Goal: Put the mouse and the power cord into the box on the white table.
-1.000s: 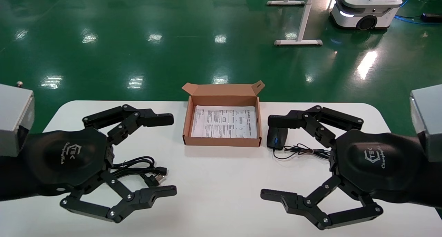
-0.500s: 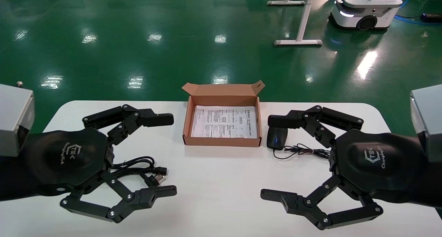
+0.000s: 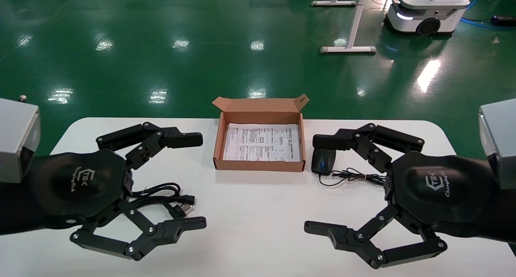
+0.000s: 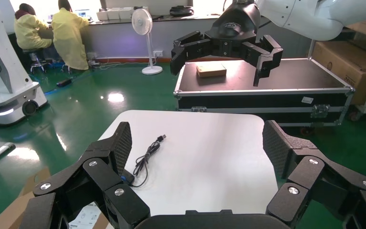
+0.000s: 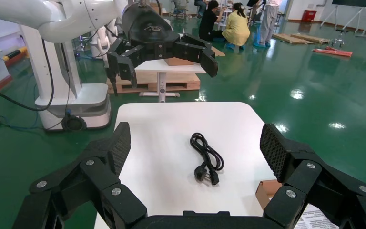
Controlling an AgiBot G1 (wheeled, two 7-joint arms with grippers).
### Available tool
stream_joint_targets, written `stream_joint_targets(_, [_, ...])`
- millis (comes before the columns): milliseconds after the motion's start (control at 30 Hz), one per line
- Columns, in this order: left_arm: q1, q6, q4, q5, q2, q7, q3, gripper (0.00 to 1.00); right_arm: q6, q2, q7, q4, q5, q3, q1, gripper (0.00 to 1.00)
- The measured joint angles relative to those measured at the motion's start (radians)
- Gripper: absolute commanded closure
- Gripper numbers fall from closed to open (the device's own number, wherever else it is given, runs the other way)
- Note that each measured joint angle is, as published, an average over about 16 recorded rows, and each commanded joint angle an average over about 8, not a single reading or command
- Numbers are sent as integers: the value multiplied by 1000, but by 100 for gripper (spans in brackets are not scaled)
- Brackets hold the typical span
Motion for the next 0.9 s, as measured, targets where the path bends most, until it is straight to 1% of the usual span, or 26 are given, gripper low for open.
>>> stream_joint_targets(133, [-7,9,-6,12,1,-3,9,0,-2,2,-3,0,-5,-1,2,0])
stream_joint_targets(233, [-29,26,-13,40,4,-12,32,0,-13,7,-13,-4,-19,-5,9,0])
stream_joint_targets(433, [-114,62,-16,137,2,-26,133,0,-47,21,-75,-41,-89,-37,48,0])
stream_joint_targets(533, [-168,80,-4,206,-4,-28,204,0,-61,25,-132,-83,-155,-70,83,0])
stream_joint_targets(667, [-247,91,48,308,-5,-14,306,0,-71,14,-233,-172,-272,-127,145,0])
stream_joint_targets(767, [-304,87,116,387,2,15,375,0,-60,-12,-323,-261,-376,-176,202,0])
stream_joint_targets(900, [-373,76,244,498,31,75,450,0,-23,-69,-448,-403,-520,-241,283,0])
